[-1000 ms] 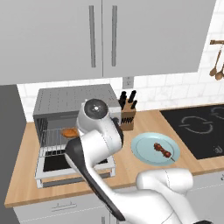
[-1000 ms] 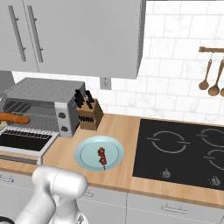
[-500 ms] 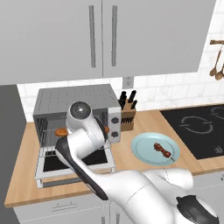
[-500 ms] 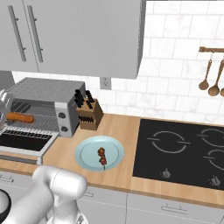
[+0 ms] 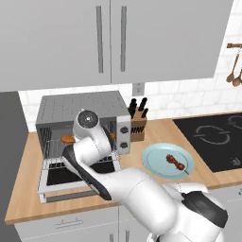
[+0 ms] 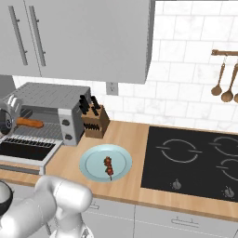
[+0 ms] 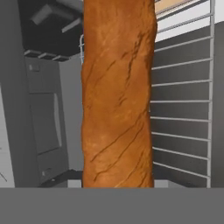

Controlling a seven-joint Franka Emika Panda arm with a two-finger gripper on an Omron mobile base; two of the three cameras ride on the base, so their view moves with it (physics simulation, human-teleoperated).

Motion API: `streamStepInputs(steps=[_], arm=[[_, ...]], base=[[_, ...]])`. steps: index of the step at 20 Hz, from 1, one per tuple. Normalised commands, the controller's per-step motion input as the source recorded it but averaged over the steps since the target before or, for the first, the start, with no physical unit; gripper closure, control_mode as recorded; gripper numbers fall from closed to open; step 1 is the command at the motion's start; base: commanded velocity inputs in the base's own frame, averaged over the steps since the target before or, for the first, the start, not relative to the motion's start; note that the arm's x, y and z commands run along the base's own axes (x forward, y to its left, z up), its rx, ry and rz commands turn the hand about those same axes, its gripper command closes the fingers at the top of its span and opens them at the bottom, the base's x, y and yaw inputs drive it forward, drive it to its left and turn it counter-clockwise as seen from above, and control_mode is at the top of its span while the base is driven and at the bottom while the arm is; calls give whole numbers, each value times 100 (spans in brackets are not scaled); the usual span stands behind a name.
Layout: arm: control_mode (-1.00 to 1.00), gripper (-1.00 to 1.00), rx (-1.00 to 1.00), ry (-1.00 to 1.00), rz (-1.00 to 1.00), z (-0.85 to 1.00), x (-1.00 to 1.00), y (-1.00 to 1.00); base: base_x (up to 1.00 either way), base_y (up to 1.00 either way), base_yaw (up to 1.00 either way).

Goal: Pick up the kebab skewer and baguette bread, and place them inside the toaster oven. Close the toaster oven door and start by setting the timer.

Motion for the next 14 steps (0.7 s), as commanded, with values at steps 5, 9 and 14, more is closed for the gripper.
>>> streamStepInputs(steps=[5,9,14], arm=[[-100,100,0,0,0,0,44,0],[-100,100,0,0,0,-8,36,7],[-100,100,0,0,0,-25,21,10]], base=[[0,0,0],[0,0,0],[0,0,0]])
